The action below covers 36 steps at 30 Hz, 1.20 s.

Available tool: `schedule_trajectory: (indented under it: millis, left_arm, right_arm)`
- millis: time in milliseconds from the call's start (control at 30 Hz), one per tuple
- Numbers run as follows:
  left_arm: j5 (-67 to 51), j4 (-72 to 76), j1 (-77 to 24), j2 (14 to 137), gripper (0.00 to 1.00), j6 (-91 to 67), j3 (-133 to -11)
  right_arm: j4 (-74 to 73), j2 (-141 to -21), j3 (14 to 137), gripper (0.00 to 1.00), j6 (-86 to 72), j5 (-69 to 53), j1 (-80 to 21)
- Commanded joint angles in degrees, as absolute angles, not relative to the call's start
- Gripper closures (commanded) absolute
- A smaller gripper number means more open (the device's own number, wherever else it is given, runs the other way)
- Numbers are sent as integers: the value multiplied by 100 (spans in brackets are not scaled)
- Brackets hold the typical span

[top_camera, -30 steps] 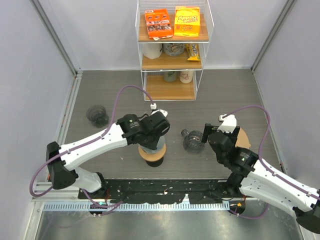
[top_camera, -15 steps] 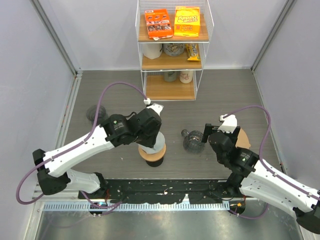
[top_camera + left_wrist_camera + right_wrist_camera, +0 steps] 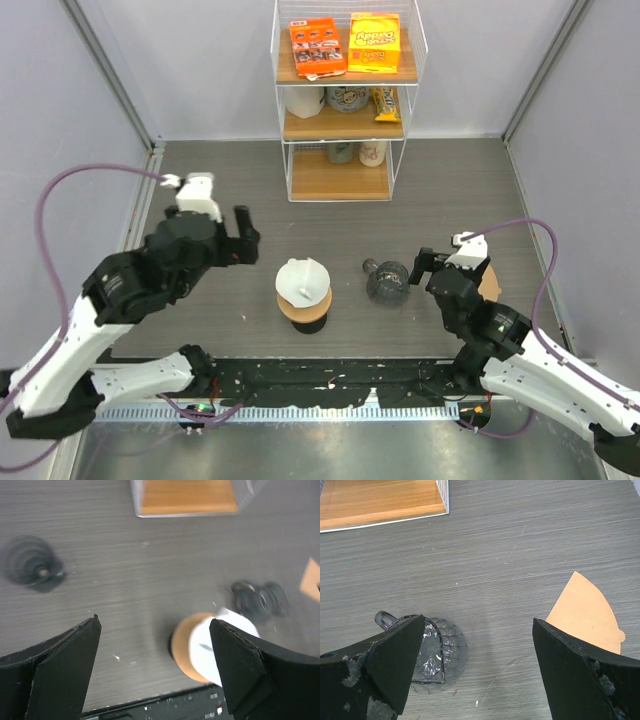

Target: Place the coffee filter in the dripper

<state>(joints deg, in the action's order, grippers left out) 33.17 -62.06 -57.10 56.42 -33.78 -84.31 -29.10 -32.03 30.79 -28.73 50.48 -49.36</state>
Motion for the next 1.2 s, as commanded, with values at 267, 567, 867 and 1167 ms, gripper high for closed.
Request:
schedule_trajectory:
  millis: [267,567,867,1167]
  left_arm:
    - [1847,-4343,-2331,4640,0,-3638,-5987]
    - [1714,-3763,-828,5624,0,-3972,-5608]
    - [1372,-2778,632,7144,3,-4438,-5598]
    - [933,-2471,1309,8463,16,-4535,-6021]
  right_arm:
    - [-2830,-3164,3129,5,-2997,5203,-4817]
    - [-2812,-3392,3269,5,-3085,4904,-4597]
    - [-2760,-3753,3366,4,-3076,4808,-4579]
    - [-2821,-3621,3349,5,-3076,4861,-4570]
